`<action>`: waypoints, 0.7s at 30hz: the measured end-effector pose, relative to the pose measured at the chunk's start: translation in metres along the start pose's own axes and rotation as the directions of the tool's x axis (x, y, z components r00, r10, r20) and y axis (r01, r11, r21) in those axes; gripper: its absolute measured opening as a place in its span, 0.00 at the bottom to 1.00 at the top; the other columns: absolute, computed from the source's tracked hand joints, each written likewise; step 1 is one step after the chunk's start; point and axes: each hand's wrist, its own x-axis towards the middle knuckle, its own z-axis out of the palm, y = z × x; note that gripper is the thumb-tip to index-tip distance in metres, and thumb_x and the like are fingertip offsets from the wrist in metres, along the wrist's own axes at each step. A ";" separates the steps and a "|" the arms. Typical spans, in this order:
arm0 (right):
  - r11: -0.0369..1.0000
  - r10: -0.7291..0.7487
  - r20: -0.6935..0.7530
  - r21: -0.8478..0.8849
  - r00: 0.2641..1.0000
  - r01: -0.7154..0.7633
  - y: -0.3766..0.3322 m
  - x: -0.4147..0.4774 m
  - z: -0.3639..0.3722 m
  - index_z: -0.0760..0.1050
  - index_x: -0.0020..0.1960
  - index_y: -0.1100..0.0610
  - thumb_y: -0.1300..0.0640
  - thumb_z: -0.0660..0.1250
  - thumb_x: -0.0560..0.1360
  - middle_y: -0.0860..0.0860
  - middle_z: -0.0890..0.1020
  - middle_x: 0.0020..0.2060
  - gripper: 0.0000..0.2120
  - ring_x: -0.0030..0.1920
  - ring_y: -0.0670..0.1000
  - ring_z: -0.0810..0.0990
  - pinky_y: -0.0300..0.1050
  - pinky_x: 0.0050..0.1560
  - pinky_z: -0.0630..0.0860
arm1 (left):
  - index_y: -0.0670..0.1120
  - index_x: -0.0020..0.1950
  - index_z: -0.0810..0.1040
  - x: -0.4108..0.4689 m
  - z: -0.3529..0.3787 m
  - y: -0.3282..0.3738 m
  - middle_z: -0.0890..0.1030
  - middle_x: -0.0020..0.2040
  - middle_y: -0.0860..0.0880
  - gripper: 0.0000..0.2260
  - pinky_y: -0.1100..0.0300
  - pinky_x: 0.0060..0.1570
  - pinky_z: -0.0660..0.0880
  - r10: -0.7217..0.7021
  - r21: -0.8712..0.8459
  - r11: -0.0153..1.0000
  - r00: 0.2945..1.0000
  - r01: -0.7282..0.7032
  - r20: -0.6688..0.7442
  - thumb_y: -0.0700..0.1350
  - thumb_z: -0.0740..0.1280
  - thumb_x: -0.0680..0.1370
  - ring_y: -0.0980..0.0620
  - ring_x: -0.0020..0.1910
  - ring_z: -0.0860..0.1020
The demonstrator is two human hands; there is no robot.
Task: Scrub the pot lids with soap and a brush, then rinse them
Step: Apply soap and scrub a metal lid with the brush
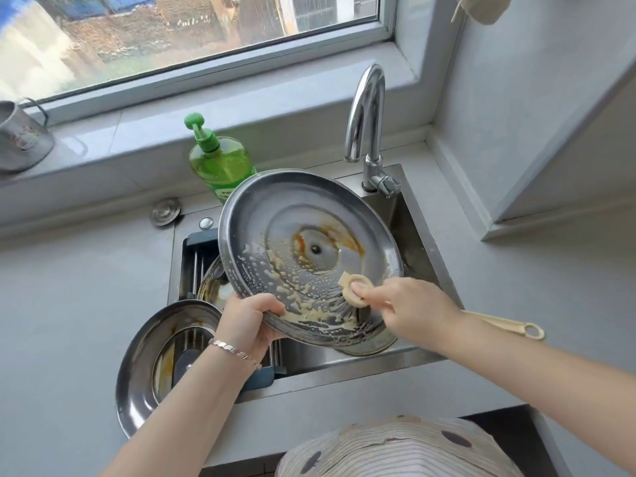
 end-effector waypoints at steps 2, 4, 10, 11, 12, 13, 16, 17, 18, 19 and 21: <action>0.991 0.129 0.014 -0.041 0.992 -0.128 0.025 0.007 -0.005 0.66 0.69 0.40 0.56 0.53 0.80 0.53 0.78 0.53 0.20 0.54 0.57 0.75 0.47 0.46 0.69 | 0.38 0.58 0.72 -0.002 -0.003 0.000 0.80 0.52 0.35 0.20 0.38 0.40 0.78 0.005 0.021 1.000 1.000 -0.005 0.026 0.22 0.55 0.71 0.35 0.45 0.81; 0.963 0.263 -0.019 -0.063 0.965 -0.263 0.045 0.013 -0.008 0.66 0.68 0.38 0.55 0.53 0.80 0.53 0.78 0.56 0.19 0.56 0.57 0.75 0.47 0.48 0.70 | 0.39 0.57 0.72 -0.005 -0.001 0.000 0.80 0.51 0.37 0.20 0.39 0.39 0.78 -0.002 0.050 0.999 0.999 -0.001 0.053 0.22 0.55 0.71 0.37 0.43 0.82; 0.995 0.090 -0.010 0.038 0.996 -0.089 0.017 0.000 0.007 0.65 0.70 0.39 0.56 0.54 0.80 0.49 0.76 0.47 0.21 0.52 0.56 0.75 0.45 0.41 0.65 | 0.36 0.62 0.69 -0.002 -0.002 -0.001 0.78 0.57 0.33 0.21 0.38 0.40 0.78 -0.013 0.046 0.999 0.998 0.010 0.054 0.23 0.55 0.71 0.34 0.47 0.80; 0.982 0.190 -0.026 0.026 0.981 -0.189 0.033 0.006 0.005 0.65 0.69 0.38 0.56 0.54 0.80 0.51 0.78 0.50 0.21 0.53 0.57 0.76 0.46 0.43 0.68 | 0.36 0.62 0.70 -0.003 -0.002 0.000 0.78 0.56 0.34 0.21 0.38 0.40 0.78 -0.009 0.056 0.998 0.998 0.006 0.057 0.23 0.56 0.71 0.35 0.46 0.81; 0.963 0.270 -0.049 0.015 0.961 -0.270 0.042 0.010 0.002 0.66 0.68 0.38 0.56 0.54 0.80 0.52 0.79 0.54 0.21 0.54 0.57 0.76 0.47 0.45 0.70 | 0.36 0.62 0.70 -0.004 -0.002 0.000 0.79 0.55 0.34 0.22 0.38 0.39 0.78 -0.011 0.064 0.998 0.998 0.006 0.069 0.23 0.57 0.70 0.36 0.44 0.82; 0.956 0.294 -0.064 -0.007 0.954 -0.295 0.045 0.011 0.003 0.66 0.68 0.38 0.56 0.54 0.80 0.53 0.79 0.55 0.21 0.54 0.58 0.76 0.47 0.46 0.70 | 0.36 0.62 0.69 -0.004 -0.002 0.000 0.79 0.54 0.34 0.23 0.38 0.39 0.79 -0.017 0.065 0.998 0.997 0.012 0.077 0.23 0.59 0.69 0.36 0.43 0.82; 0.996 0.068 -0.027 0.064 0.997 -0.066 0.016 -0.004 0.014 0.65 0.70 0.40 0.56 0.54 0.80 0.46 0.74 0.41 0.20 0.46 0.54 0.74 0.44 0.38 0.63 | 0.36 0.64 0.68 -0.001 -0.004 -0.001 0.79 0.55 0.34 0.24 0.38 0.39 0.78 -0.037 0.051 0.998 0.997 0.034 0.068 0.22 0.57 0.69 0.35 0.46 0.81; 0.994 0.006 -0.010 0.110 1.000 -0.005 0.010 -0.010 0.016 0.65 0.70 0.40 0.56 0.54 0.81 0.43 0.69 0.36 0.20 0.43 0.52 0.70 0.41 0.35 0.61 | 0.36 0.64 0.68 0.001 -0.006 -0.001 0.78 0.56 0.34 0.24 0.37 0.40 0.78 -0.042 0.045 0.998 0.998 0.039 0.054 0.22 0.55 0.70 0.34 0.47 0.80; 0.991 -0.004 -0.013 0.135 1.000 0.006 0.014 -0.013 0.016 0.65 0.70 0.40 0.56 0.54 0.81 0.43 0.66 0.34 0.20 0.41 0.50 0.68 0.39 0.33 0.60 | 0.35 0.64 0.68 0.002 -0.009 -0.001 0.78 0.55 0.34 0.23 0.36 0.41 0.77 -0.043 0.039 0.998 0.998 0.042 0.043 0.22 0.55 0.71 0.33 0.48 0.80; 0.989 0.056 -0.030 0.138 0.998 -0.051 0.026 -0.011 0.015 0.66 0.69 0.40 0.55 0.54 0.81 0.44 0.66 0.33 0.19 0.40 0.49 0.67 0.39 0.32 0.60 | 0.35 0.64 0.68 0.003 -0.010 -0.001 0.78 0.55 0.33 0.22 0.36 0.41 0.77 -0.040 0.034 0.999 0.999 0.039 0.030 0.23 0.55 0.71 0.33 0.48 0.79; 0.973 0.207 -0.067 0.118 0.976 -0.198 0.043 -0.008 0.015 0.67 0.68 0.39 0.55 0.53 0.81 0.46 0.69 0.36 0.19 0.41 0.50 0.67 0.41 0.34 0.60 | 0.36 0.62 0.69 0.004 -0.008 -0.003 0.78 0.55 0.34 0.21 0.38 0.40 0.77 -0.029 0.014 0.999 1.000 0.029 0.003 0.23 0.55 0.71 0.34 0.47 0.80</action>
